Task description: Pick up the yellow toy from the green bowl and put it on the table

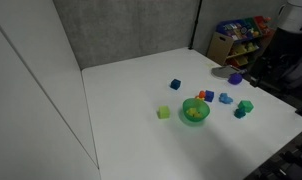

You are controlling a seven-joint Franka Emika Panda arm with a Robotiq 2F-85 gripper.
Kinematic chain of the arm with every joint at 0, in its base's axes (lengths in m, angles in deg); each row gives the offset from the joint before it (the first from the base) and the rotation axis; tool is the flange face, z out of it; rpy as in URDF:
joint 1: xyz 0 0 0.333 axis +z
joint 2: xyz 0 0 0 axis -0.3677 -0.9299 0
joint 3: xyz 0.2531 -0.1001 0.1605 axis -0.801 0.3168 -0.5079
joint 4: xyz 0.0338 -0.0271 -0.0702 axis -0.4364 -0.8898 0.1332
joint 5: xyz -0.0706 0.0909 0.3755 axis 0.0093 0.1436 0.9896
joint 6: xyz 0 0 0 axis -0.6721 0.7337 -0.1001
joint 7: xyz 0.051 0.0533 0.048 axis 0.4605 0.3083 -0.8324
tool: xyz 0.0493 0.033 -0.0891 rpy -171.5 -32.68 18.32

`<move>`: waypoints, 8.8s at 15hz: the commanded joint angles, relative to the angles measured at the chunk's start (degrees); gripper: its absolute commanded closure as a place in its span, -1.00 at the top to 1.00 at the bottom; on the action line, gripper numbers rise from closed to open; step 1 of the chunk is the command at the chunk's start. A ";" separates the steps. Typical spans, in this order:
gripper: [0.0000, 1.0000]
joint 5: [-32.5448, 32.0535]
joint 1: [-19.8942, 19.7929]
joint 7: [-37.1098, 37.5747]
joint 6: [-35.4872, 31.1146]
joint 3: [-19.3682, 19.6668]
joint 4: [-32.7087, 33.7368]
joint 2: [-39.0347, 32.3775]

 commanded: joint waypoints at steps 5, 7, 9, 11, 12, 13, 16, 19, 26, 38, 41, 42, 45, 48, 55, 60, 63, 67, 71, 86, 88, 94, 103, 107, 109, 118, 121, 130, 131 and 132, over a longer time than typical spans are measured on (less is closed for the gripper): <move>1.00 3.17 2.53 -8.98 -4.21 3.72 6.48 -8.75; 1.00 5.01 2.89 -12.44 -6.79 4.90 7.63 -11.33; 1.00 7.05 2.98 -15.63 -8.77 5.89 8.80 -13.94; 1.00 8.04 2.83 -17.41 -10.82 6.50 10.03 -16.88; 1.00 8.07 2.76 -17.75 -11.72 6.69 10.60 -18.35; 1.00 7.79 2.72 -17.55 -12.52 6.82 11.25 -19.93; 1.00 6.59 2.85 -16.07 -14.69 7.01 13.61 -25.13; 1.00 5.63 3.14 -14.90 -16.16 7.31 16.60 -30.52; 1.00 4.15 4.37 -14.20 -16.26 9.14 24.81 -42.66; 1.00 0.13 9.53 -10.91 -18.32 13.81 37.05 -61.21; 1.00 0.39 9.70 -11.15 -18.53 14.17 39.66 -64.72; 1.00 0.33 9.87 -11.04 -18.68 14.35 40.34 -65.68; 1.00 0.58 10.09 -11.23 -19.04 14.44 42.12 -68.56; 1.00 0.81 10.28 -11.35 -19.50 14.35 43.83 -71.07; 0.97 1.35 10.41 -11.64 -21.53 14.14 46.80 -74.54; 0.02 2.94 9.31 -12.10 -20.56 13.09 47.40 -74.84; -0.40 4.24 8.75 -12.48 -20.02 12.51 46.77 -73.67; -0.50 7.06 7.35 -13.09 -19.33 10.85 44.82 -70.05; -0.50 8.34 7.25 -12.51 -19.49 10.87 42.34 -65.11; -0.50 6.86 1.89 -10.63 -21.03 18.34 33.42 -55.52; -0.50 6.79 0.86 -10.16 -21.33 19.68 33.64 -56.13; -0.50 6.97 -0.54 -7.85 -20.21 21.77 37.34 -59.32; -0.50 7.74 -1.73 -7.64 -18.57 21.28 47.29 -67.73; -0.50 8.07 -2.15 -8.15 -17.86 20.63 51.63 -70.56; -0.50 8.49 -2.45 -8.59 -17.89 19.83 53.25 -71.79; 0.51 9.49 -2.91 -9.23 -18.43 17.80 57.34 -75.62; 0.94 9.77 -3.36 -9.95 -18.10 17.35 56.52 -74.27; 1.00 9.17 -1.58 -12.07 -16.49 15.11 48.29 -64.16; 1.00 9.15 -1.40 -12.76 -15.73 14.55 46.76 -62.31; 1.00 9.07 -1.10 -13.07 -15.04 14.24 45.43 -60.65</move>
